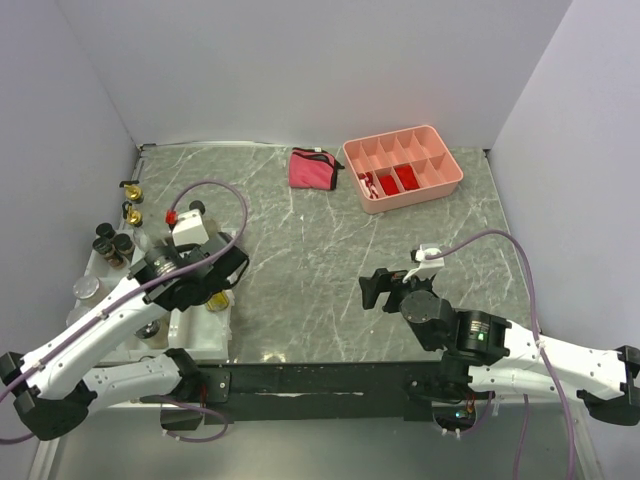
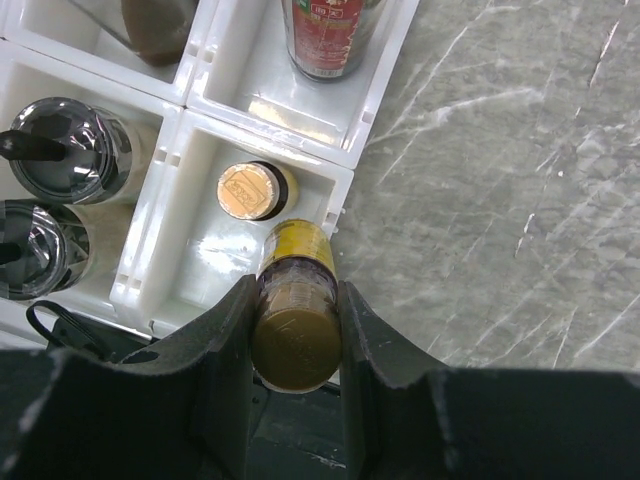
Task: Organize the condiment bottles
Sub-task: Place at the center of the board.
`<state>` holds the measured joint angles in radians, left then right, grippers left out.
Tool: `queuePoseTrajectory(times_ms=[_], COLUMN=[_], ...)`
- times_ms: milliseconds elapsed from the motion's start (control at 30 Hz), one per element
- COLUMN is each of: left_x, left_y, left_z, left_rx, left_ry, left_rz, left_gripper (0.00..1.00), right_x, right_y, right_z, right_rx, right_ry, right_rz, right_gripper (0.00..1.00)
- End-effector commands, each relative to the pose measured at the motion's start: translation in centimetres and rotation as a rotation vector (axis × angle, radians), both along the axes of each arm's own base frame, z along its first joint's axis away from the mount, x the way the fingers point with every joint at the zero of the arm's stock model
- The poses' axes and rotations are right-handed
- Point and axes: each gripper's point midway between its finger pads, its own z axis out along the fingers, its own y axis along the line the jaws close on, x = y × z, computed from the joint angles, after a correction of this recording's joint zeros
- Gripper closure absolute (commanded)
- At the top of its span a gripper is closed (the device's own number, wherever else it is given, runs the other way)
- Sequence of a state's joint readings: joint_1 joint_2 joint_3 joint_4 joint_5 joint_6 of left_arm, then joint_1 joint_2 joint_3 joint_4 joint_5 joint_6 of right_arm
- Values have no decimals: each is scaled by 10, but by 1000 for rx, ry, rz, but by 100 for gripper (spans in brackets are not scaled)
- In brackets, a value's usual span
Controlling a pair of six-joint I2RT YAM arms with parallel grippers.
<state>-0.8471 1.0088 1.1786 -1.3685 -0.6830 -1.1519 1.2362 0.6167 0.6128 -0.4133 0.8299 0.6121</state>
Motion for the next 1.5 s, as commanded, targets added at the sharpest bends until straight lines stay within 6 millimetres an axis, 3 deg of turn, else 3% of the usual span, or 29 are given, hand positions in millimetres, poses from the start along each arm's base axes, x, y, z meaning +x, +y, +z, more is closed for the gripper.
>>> queuePoseTrajectory(times_ms=[0, 267, 400, 767, 1400, 1467], left_x=[-2, -5, -1, -4, -4, -4], left_y=[7, 22, 16, 26, 34, 34], left_z=[14, 2, -3, -15, -45, -47], left_rx=[-22, 15, 36, 35, -2, -2], left_ry=[-37, -21, 12, 1, -19, -21], left_rz=[-19, 12, 17, 87, 269, 278], left_gripper=[99, 99, 99, 99, 99, 94], right_x=[4, 6, 6, 9, 7, 7], right_y=[-4, -8, -10, -8, -16, -16], right_z=[1, 2, 8, 18, 14, 13], right_rx=[7, 3, 5, -7, 5, 2], right_ry=[-14, -22, -39, -61, -57, -55], right_rz=[-36, -54, -52, -50, -54, -55], right_gripper=[0, 0, 0, 0, 0, 0])
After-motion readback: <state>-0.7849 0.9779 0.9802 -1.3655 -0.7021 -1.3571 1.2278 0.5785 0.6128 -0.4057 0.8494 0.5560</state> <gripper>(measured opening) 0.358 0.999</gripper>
